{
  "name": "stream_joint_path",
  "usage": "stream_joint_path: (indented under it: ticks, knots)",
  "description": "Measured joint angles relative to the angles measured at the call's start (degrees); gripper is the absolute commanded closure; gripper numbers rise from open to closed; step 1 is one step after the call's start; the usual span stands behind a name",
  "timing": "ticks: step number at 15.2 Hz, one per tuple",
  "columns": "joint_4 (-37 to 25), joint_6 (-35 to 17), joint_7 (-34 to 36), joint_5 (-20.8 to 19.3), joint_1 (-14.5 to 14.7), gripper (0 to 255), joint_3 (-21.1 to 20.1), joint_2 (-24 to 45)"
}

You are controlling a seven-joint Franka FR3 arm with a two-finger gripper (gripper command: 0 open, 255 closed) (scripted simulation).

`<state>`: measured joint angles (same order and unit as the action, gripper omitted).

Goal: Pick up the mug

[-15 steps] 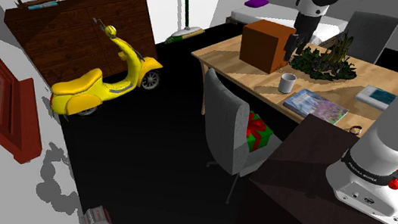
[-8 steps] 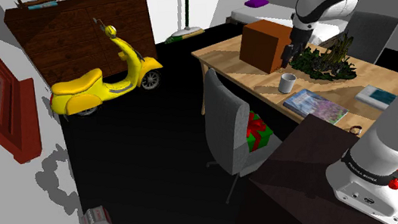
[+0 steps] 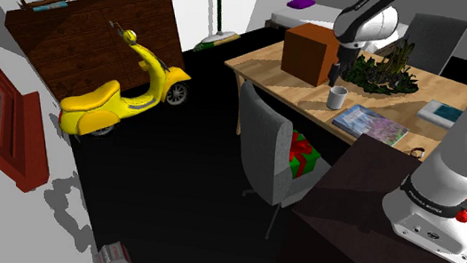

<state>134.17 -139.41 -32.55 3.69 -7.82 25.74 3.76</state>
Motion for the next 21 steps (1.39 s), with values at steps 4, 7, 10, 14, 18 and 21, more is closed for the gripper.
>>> stream_joint_path:
  ticks: [4, 7, 10, 14, 18, 21]
  knots:
    - [-5.2, -3.0, -5.5, 5.3, -2.4, 0, -0.2, 9.2]
    - [-9.6, -4.5, -8.7, 8.6, -4.8, 0, -1.2, 15.6]
    - [-14.7, -5.4, -11.5, 11.3, -7.8, 0, -2.4, 21.9]
    - [-22.7, -5.7, -14.0, 13.7, -11.9, 0, -4.1, 30.4]
    - [-30.6, -5.6, -15.1, 15.0, -15.1, 0, -5.4, 38.1]
    - [-32.5, -6.3, -15.4, 15.6, -16.0, 0, -6.1, 40.7]
